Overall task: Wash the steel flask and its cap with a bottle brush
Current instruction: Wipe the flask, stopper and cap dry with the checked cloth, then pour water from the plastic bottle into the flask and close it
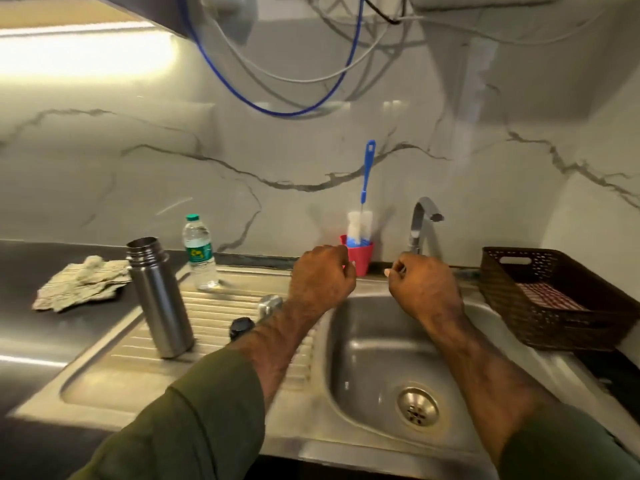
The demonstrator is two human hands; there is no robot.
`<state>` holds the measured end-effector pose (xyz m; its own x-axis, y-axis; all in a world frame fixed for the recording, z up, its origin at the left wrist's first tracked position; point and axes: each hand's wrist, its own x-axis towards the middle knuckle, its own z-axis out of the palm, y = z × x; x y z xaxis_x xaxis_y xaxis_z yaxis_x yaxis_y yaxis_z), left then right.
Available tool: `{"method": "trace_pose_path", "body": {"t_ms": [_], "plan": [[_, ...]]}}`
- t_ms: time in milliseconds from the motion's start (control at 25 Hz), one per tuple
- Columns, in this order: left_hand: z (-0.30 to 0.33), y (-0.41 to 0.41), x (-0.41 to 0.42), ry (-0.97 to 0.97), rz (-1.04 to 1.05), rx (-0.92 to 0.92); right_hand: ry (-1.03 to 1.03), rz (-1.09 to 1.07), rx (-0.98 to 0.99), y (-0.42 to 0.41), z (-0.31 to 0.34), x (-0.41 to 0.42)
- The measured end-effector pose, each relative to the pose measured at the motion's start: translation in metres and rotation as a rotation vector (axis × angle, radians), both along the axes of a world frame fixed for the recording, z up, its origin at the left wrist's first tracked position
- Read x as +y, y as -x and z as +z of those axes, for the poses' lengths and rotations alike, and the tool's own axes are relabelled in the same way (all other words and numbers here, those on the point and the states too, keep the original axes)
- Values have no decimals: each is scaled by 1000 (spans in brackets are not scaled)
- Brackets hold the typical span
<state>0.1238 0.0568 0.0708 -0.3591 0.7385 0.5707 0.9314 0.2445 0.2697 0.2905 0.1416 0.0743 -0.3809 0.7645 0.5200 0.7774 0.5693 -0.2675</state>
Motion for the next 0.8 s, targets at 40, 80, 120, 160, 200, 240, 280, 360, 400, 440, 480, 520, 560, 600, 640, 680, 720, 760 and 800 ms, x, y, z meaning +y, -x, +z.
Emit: {"method": "trace_pose_path", "body": {"t_ms": [40,80,120,160,200,240,280,360,400,440,480,520,560,600,640,680,720,760,800], "plan": [[3,19,-10,-3,45,3,3,47,-8,20,0,-5],[5,38,-19,-10,91,-15,5,90,-8,42,0,-10],[8,56,-26,-26,132,-58,16,125,1,64,1,-14],[9,74,-32,-57,179,-126,32,160,18,86,4,-16],[10,91,-35,-101,229,-212,47,200,41,108,7,-18],[10,105,-37,-148,276,-306,67,243,61,128,9,-17],[8,117,-37,-199,319,-391,93,285,76,146,12,-17],[3,143,-36,-306,397,-515,147,350,97,179,14,-14],[1,154,-34,-343,438,-560,176,374,112,193,14,-12],[-4,166,-32,-363,482,-590,206,392,129,205,12,-10],[-9,177,-29,-360,537,-599,228,407,147,216,10,-7],[-13,186,-25,-340,608,-597,241,416,156,226,8,-4],[-16,195,-21,-316,684,-600,247,428,160,235,6,1],[-17,199,-19,-297,750,-615,247,438,159,240,6,4],[-18,205,-15,-281,799,-637,248,450,157,244,4,8],[-20,212,-9,-269,833,-665,251,462,158,252,2,14],[-19,217,-7,-276,853,-698,250,477,161,253,2,14],[-20,224,-5,-295,869,-730,258,495,159,256,0,17],[-22,234,1,-316,886,-751,262,514,161,261,-3,21]]}}
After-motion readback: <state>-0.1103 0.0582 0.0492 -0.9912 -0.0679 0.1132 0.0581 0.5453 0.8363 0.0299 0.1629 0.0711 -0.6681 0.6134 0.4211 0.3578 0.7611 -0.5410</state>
